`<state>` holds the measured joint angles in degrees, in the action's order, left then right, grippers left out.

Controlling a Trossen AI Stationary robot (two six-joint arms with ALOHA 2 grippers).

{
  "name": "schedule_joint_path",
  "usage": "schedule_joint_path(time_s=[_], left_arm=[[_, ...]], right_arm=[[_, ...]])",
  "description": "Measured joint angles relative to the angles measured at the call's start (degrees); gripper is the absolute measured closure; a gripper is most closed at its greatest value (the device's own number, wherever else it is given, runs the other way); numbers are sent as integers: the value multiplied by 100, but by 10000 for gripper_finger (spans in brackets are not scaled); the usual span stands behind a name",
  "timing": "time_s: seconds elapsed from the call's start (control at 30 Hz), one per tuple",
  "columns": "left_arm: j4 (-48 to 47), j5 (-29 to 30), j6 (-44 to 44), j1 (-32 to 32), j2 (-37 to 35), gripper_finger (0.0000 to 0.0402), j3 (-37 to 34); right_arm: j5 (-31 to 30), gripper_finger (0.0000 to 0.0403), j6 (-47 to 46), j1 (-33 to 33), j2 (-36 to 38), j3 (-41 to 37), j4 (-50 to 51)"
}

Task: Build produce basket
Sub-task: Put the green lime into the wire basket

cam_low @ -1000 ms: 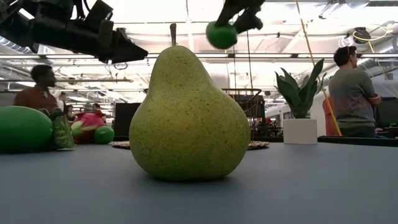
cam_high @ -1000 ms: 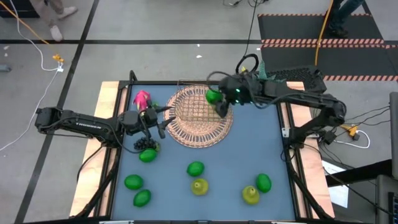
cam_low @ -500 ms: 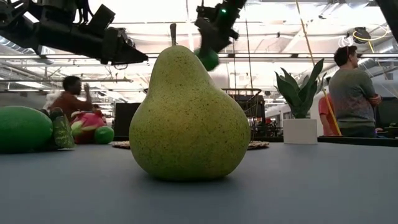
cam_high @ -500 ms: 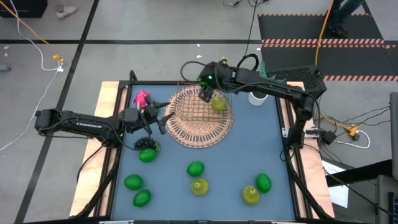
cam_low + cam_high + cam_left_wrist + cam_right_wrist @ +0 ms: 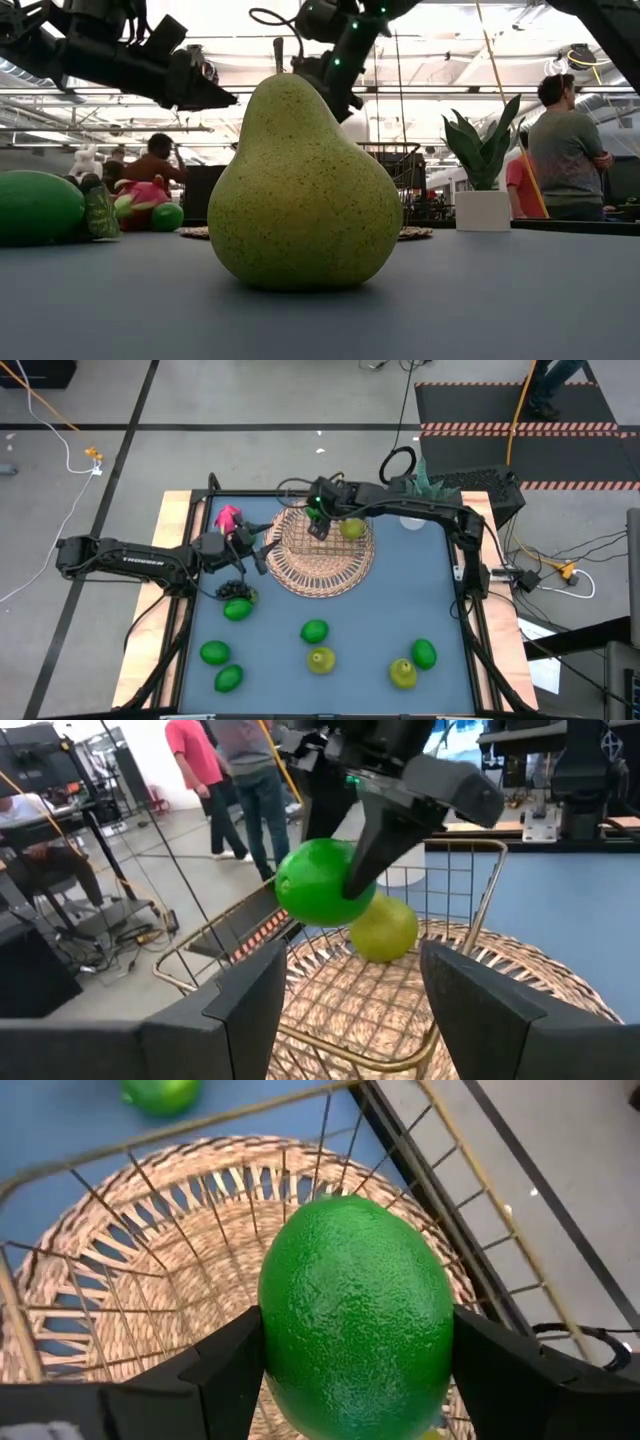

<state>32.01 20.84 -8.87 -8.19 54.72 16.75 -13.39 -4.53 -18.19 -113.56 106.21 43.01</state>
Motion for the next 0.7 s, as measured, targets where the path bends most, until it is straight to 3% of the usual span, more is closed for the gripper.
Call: schedule_joint_path(time_s=[0.27,0.7], left_arm=[[-246,-2,191,7,2,170,0],[-228,-2,207,7,2,170,0]], right_arm=[[9,136,-542,-229,2,-549,10],[15,136,-431,-405,-7,-1520,-372]])
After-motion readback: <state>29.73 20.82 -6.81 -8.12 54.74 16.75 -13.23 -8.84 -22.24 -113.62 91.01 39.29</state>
